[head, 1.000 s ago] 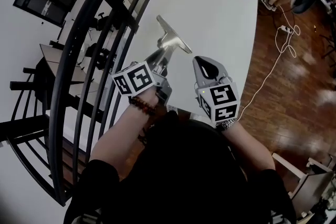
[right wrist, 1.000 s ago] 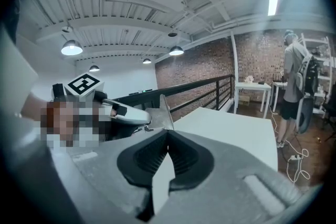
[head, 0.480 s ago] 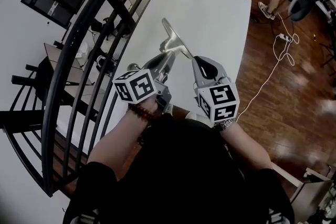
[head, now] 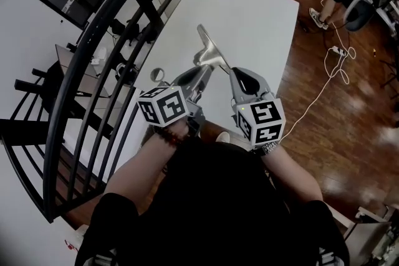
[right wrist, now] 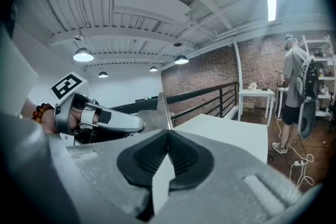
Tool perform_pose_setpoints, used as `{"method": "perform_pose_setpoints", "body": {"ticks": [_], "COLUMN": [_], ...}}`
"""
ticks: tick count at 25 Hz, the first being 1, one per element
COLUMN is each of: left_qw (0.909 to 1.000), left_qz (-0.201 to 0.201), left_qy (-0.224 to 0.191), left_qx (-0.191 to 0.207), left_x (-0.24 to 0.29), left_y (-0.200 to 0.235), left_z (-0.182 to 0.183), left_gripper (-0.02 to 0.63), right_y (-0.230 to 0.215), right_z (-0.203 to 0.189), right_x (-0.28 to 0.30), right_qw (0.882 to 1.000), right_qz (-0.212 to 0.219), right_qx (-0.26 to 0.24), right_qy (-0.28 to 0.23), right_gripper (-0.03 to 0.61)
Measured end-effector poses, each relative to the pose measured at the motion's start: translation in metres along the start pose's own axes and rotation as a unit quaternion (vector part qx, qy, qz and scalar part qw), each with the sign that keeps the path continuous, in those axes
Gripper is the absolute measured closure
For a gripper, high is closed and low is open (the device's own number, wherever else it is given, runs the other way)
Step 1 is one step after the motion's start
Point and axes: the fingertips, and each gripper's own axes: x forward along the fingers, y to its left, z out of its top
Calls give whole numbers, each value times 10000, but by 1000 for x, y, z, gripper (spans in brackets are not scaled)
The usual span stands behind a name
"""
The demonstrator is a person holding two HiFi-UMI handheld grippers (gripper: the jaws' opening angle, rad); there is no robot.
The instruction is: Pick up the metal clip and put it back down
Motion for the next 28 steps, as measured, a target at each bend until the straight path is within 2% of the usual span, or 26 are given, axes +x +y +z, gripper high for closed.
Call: {"method": "perform_pose_setpoints", "body": {"ticks": [16,28], "left_qw": [9992,9944], "left_qz": [-361,-858], "left_qy": [167,619], "left_qx": [-33,49], "left_x": [-11,-14], "left_y": [12,19], "left_z": [10,11], "left_gripper": [588,588], "right_y": [18,26], "right_z": [5,6], "right_x": [8,7], "right_qw": [9993,9940], "right_qz": [-369,-1081], "right_qx": [-24,118], "right_qy": [-17,-68], "right_gripper": [586,586]}}
